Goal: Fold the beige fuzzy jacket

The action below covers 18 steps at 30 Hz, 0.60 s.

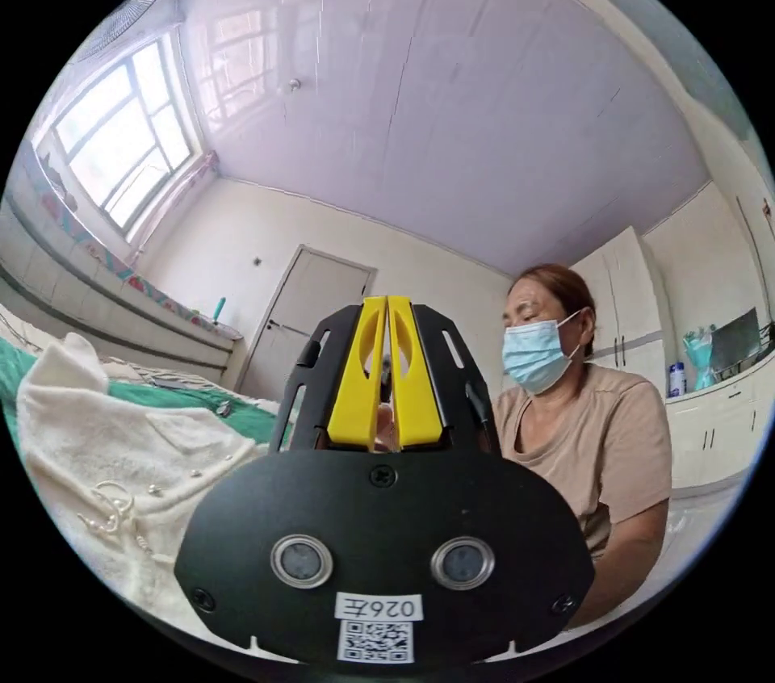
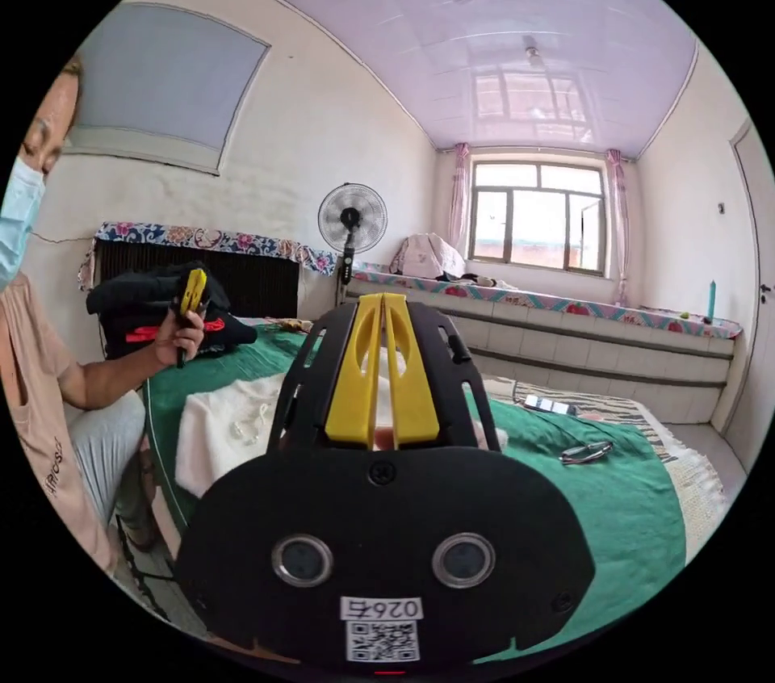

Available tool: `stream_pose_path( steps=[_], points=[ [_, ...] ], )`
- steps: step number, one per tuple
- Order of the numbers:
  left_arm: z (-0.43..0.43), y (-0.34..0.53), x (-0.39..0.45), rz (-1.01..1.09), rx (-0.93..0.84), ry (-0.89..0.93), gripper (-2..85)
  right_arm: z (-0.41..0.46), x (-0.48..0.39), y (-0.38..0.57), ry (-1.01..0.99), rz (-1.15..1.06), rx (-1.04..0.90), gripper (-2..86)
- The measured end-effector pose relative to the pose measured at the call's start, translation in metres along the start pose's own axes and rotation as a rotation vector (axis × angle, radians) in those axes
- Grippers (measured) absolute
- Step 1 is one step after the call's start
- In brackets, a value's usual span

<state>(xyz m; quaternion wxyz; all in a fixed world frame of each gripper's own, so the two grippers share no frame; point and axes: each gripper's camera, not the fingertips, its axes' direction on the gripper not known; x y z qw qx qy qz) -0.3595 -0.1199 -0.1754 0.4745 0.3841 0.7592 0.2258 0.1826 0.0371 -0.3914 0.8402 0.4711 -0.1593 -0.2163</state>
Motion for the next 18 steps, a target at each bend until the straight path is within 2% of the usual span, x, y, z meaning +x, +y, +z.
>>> stream_pose_path(
  steps=[1,3,4,5,6,7,8,9,11,14,18],
  points=[
    [0.002,-0.001,-0.001,-0.011,-0.017,0.014,0.8,0.002,0.004,0.002,-0.074,0.017,0.009,-0.4],
    [0.019,0.000,-0.005,-0.023,-0.205,-0.042,1.5,0.021,0.026,0.011,-0.292,0.135,-0.045,0.6],
    [0.023,0.002,-0.007,-0.024,-0.270,-0.082,0.9,0.028,0.031,0.013,-0.312,0.160,-0.081,1.0],
    [0.028,0.007,-0.016,-0.064,-0.393,-0.234,-0.2,0.044,0.039,0.019,-0.306,0.199,-0.180,1.1],
    [0.028,0.014,-0.029,-0.125,-0.500,-0.464,-0.5,0.058,0.047,0.026,-0.253,0.225,-0.286,0.2],
    [0.028,0.018,-0.036,-0.157,-0.551,-0.591,-0.6,0.066,0.051,0.030,-0.214,0.243,-0.342,0.0],
    [0.024,0.027,-0.052,-0.242,-0.636,-0.861,-0.6,0.079,0.059,0.040,-0.134,0.272,-0.458,-0.3],
    [0.022,0.036,-0.066,-0.271,-0.716,-1.048,-0.6,0.092,0.067,0.051,-0.059,0.301,-0.573,-0.2],
    [0.024,0.048,-0.084,-0.278,-0.853,-1.230,-0.1,0.107,0.082,0.067,0.012,0.364,-0.696,0.1],
    [0.036,0.067,-0.110,-0.230,-1.011,-1.321,4.5,0.115,0.105,0.082,0.010,0.456,-0.724,3.5],
    [0.049,0.107,-0.158,-0.350,-1.206,-1.230,6.5,0.136,0.125,0.104,0.030,0.506,-0.819,8.4]
  ],
)
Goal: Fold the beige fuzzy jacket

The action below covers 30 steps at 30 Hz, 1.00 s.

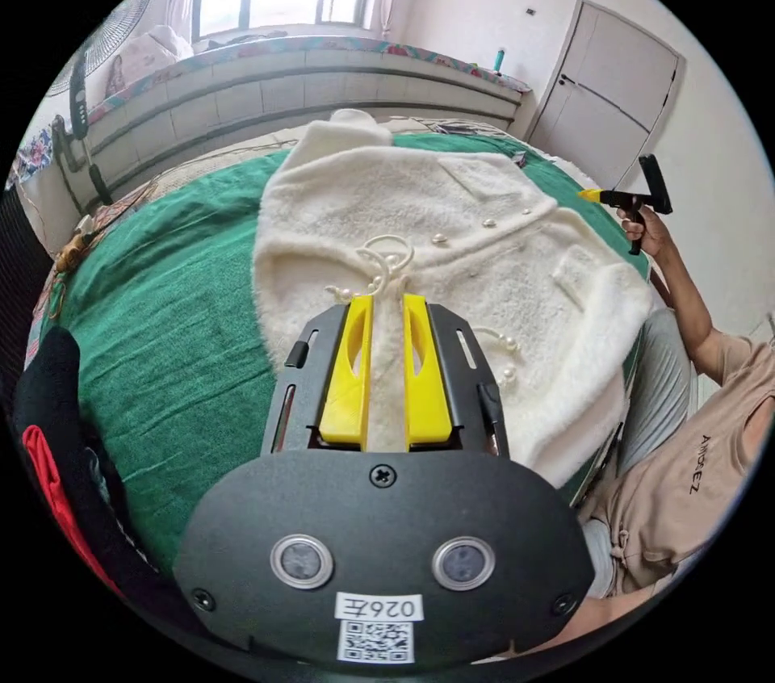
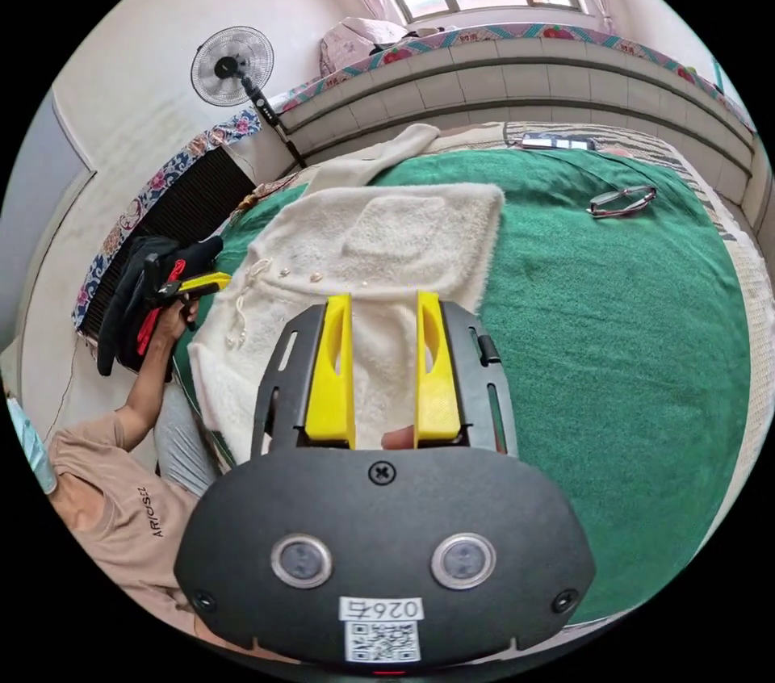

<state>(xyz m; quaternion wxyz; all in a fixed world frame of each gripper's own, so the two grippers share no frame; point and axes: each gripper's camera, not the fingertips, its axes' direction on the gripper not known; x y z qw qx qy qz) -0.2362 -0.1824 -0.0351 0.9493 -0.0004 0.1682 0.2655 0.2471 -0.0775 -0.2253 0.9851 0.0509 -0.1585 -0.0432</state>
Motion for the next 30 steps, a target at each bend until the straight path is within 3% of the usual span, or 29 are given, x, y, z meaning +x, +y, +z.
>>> stream_pose_path(
  steps=[4,10,13,18,20,23,25,30],
  points=[
    [0.025,-0.011,0.008,0.026,-0.027,-0.024,8.0,0.037,0.011,-0.008,0.015,0.021,-0.136,9.9],
    [0.036,-0.021,0.017,0.051,-0.067,-0.014,6.1,0.066,-0.004,-0.021,0.037,-0.096,-0.287,-0.3],
    [0.029,-0.025,0.023,0.089,-0.083,-0.009,2.6,0.051,-0.023,-0.019,0.002,-0.205,-0.270,-1.2],
    [0.012,-0.019,0.028,0.086,0.069,-0.059,2.3,0.004,-0.040,-0.009,-0.133,-0.421,-0.070,-1.4],
    [0.016,-0.017,0.026,0.066,0.134,-0.109,3.8,-0.005,-0.034,-0.009,-0.152,-0.409,-0.008,-1.4],
    [0.054,-0.029,0.018,0.070,-0.019,-0.096,6.2,-0.002,-0.023,-0.014,-0.156,-0.357,0.024,-1.4],
    [0.064,-0.032,0.012,0.042,-0.032,-0.045,3.0,0.010,-0.018,-0.020,-0.128,-0.316,-0.011,-1.4],
    [0.035,-0.032,0.009,-0.015,0.082,-0.064,0.6,0.049,-0.013,-0.037,0.012,-0.212,-0.104,-1.3]
  ],
)
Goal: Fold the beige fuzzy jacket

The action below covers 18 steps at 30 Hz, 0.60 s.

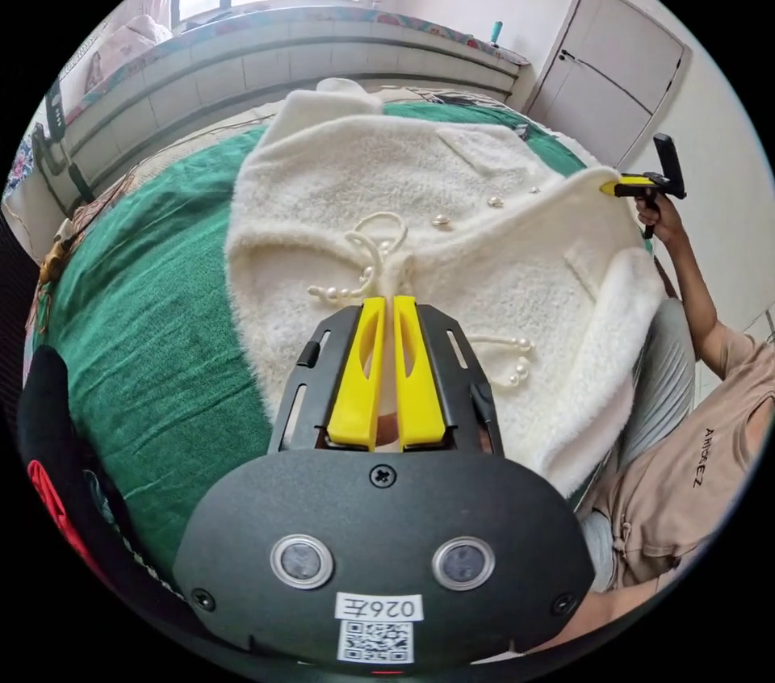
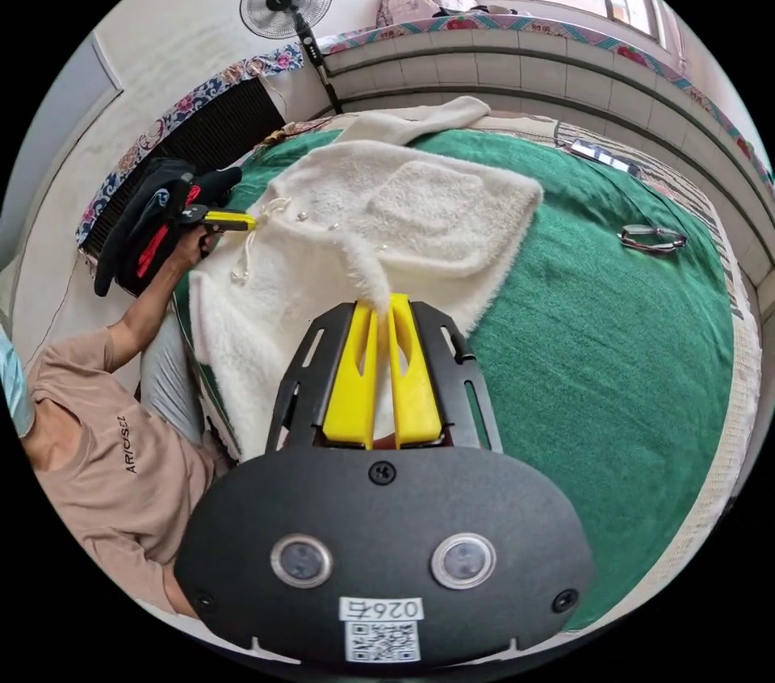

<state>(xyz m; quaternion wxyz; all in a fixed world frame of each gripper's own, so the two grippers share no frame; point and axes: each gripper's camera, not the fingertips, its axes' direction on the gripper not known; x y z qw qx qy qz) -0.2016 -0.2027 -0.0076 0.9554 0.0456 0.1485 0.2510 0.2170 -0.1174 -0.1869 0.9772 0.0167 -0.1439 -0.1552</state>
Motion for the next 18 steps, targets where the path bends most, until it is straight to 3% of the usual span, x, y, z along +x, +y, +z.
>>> stream_pose_path(
  steps=[5,8,11,14,18],
  points=[
    [0.016,0.002,-0.005,-0.044,-0.054,0.014,1.7,0.050,0.034,-0.010,0.142,0.242,-0.193,0.9],
    [-0.005,0.001,-0.005,-0.051,-0.001,0.051,2.1,0.044,0.037,-0.012,0.085,0.314,-0.132,1.7],
    [-0.012,0.007,-0.007,-0.040,0.034,0.079,2.0,0.035,0.014,-0.014,0.107,0.234,-0.051,0.8],
    [0.015,0.011,-0.015,-0.095,-0.129,0.086,3.2,0.069,0.012,-0.012,0.220,0.207,-0.256,0.2],
    [-0.032,0.022,-0.024,-0.187,0.094,0.096,2.4,0.048,0.006,-0.002,0.168,0.239,-0.139,0.6]
  ],
)
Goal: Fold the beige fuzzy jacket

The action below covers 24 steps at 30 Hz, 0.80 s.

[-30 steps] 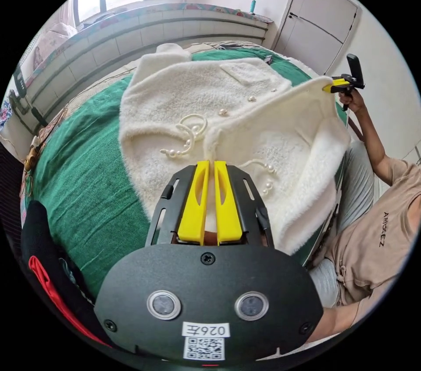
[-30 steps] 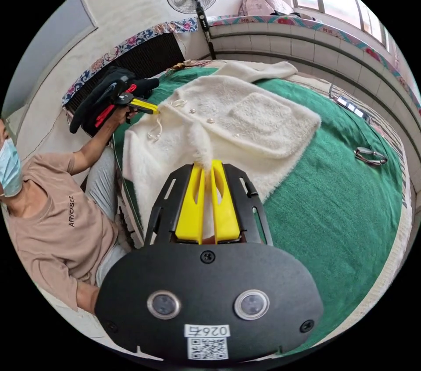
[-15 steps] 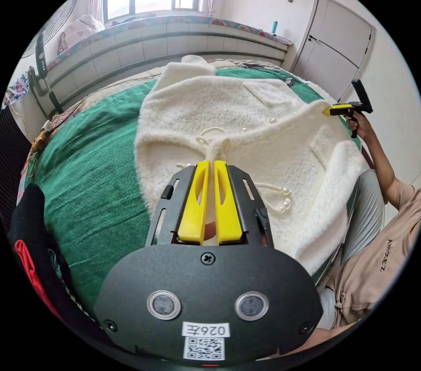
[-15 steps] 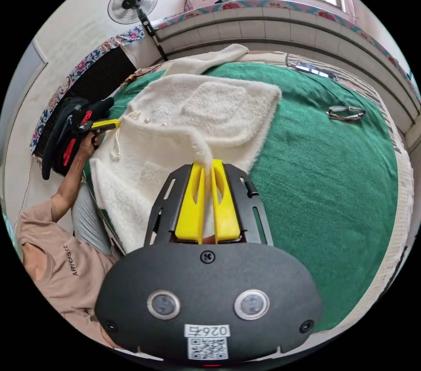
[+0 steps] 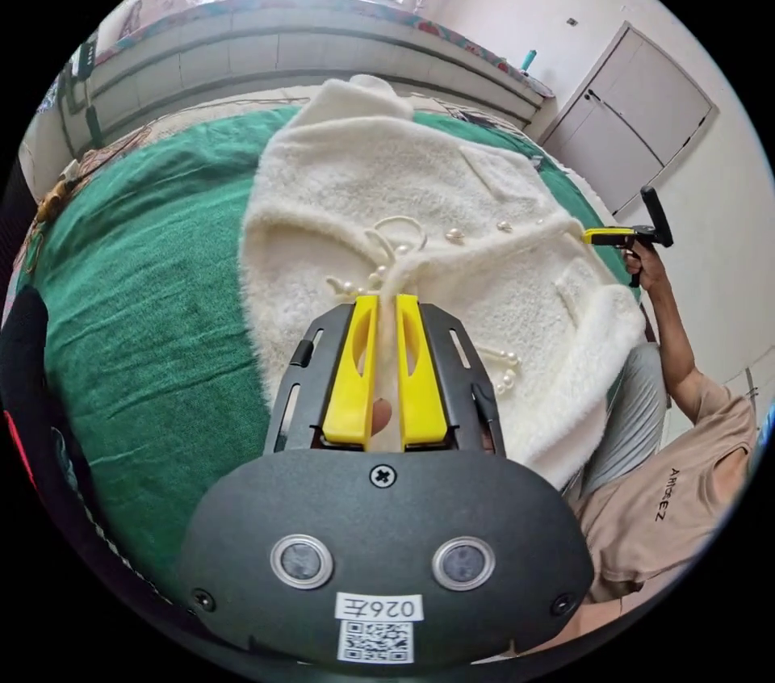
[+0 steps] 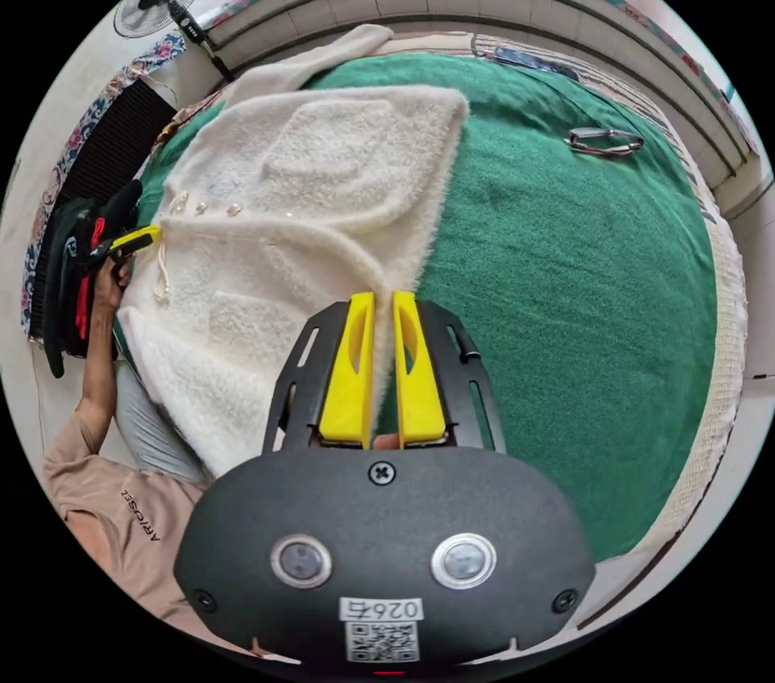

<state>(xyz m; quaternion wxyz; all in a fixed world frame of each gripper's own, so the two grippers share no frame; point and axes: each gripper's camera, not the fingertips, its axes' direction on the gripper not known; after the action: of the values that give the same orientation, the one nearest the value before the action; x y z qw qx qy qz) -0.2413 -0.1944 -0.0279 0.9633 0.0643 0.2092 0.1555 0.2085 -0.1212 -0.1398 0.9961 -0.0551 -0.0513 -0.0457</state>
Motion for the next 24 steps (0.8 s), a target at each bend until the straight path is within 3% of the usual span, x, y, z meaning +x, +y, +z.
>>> stream_pose_path(
  steps=[4,7,10,15,17,21,24],
  points=[
    [-0.045,0.018,-0.001,0.005,0.214,0.161,2.0,-0.040,-0.018,0.028,-0.024,-0.082,0.186,2.6],
    [-0.064,0.030,0.048,0.224,0.276,0.285,7.3,-0.068,-0.041,0.051,-0.172,-0.270,0.318,3.3],
    [-0.058,0.035,0.125,0.534,0.181,0.276,11.3,-0.079,-0.075,0.065,-0.399,-0.524,0.264,4.3],
    [-0.017,0.053,0.230,0.915,-0.090,0.425,12.5,-0.067,-0.173,0.121,-0.210,-0.872,0.129,7.0],
    [-0.006,0.061,0.251,0.965,-0.132,0.411,13.3,-0.055,-0.195,0.138,-0.142,-0.937,0.047,8.6],
    [0.032,0.074,0.273,1.021,-0.297,0.142,16.2,-0.025,-0.213,0.162,-0.006,-0.973,-0.127,10.2],
    [0.062,0.077,0.267,1.007,-0.444,0.066,14.2,-0.006,-0.207,0.165,0.035,-0.937,-0.182,9.7]
  ],
)
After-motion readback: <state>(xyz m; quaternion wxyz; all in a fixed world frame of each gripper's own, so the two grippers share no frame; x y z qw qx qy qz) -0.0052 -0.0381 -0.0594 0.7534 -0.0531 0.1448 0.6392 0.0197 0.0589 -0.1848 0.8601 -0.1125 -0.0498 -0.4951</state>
